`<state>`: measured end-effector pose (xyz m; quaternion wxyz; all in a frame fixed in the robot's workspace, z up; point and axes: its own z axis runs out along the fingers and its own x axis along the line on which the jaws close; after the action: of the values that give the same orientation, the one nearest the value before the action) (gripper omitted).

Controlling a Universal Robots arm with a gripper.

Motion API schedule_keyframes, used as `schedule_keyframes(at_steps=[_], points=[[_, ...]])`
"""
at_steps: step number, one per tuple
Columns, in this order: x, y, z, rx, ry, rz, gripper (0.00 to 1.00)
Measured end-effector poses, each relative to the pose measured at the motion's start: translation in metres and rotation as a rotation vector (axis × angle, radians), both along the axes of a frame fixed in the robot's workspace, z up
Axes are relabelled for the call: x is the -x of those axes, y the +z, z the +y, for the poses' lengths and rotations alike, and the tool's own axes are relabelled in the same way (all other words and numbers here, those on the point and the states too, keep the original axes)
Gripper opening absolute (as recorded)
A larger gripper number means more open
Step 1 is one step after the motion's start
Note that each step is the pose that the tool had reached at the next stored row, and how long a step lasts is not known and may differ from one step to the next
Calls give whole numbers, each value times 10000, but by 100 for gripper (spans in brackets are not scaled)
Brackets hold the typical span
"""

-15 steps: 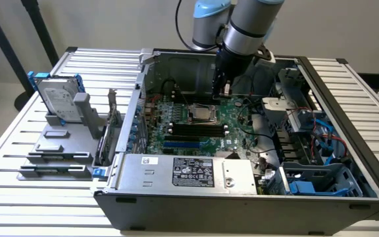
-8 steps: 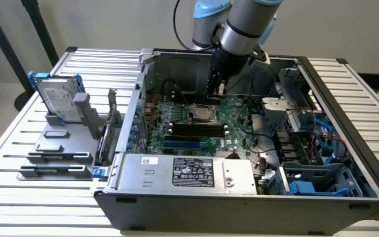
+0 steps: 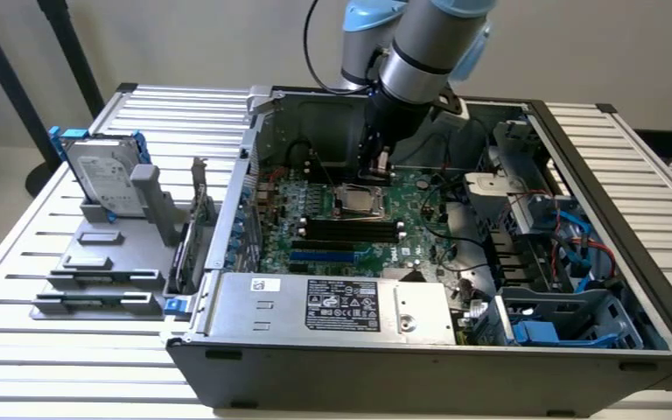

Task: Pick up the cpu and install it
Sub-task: 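Close the cpu cover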

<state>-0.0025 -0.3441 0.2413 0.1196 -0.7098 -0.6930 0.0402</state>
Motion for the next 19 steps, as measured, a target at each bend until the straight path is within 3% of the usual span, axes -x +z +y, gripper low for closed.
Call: schedule_keyframes(at_steps=[2,6,9,12,19], points=[[27,-8,0,1,0,135,11],[83,-20,0,0,0,486,11],[106,-32,0,0,1,662,11],[111,-58,0,0,-1,726,11],[116,-168,0,-9,0,728,11]])
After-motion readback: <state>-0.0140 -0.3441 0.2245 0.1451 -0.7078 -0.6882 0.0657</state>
